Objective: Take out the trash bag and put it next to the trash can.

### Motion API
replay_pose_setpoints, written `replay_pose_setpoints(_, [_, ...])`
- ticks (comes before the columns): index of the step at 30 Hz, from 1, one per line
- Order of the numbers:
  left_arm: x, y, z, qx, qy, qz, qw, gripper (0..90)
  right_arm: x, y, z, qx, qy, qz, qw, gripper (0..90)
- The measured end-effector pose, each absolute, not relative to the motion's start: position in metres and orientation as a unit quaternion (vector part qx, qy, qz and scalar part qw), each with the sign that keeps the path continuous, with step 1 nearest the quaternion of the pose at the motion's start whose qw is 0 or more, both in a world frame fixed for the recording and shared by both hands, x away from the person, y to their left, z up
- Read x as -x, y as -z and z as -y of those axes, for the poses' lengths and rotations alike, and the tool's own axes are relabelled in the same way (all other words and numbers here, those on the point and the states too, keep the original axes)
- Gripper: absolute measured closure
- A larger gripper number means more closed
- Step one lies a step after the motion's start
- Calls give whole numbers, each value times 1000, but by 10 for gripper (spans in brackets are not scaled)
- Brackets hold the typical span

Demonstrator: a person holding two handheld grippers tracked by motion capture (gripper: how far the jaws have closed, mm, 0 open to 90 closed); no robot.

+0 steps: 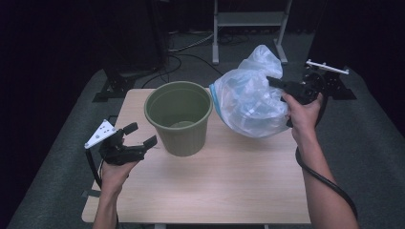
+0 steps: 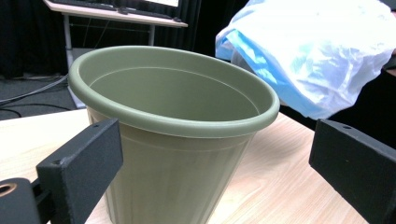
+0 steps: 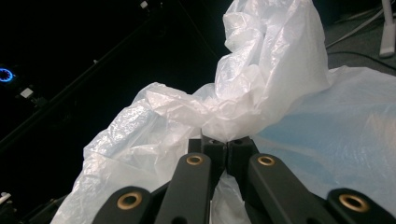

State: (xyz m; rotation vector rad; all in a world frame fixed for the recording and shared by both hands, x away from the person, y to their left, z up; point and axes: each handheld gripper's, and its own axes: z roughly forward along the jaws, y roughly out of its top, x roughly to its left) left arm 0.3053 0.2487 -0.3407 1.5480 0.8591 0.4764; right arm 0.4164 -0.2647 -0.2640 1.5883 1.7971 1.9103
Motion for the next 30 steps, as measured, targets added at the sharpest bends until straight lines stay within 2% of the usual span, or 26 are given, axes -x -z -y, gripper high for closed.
replay_pose_setpoints(17, [-305, 343, -246, -676, -204, -372, 603, 15, -425, 320, 267, -541, -604, -585, 11, 893])
replay_pose_setpoints(30, [-304, 344, -250, -675, -204, -375, 602, 15, -434, 358, 241, -542, -591, -598, -16, 892])
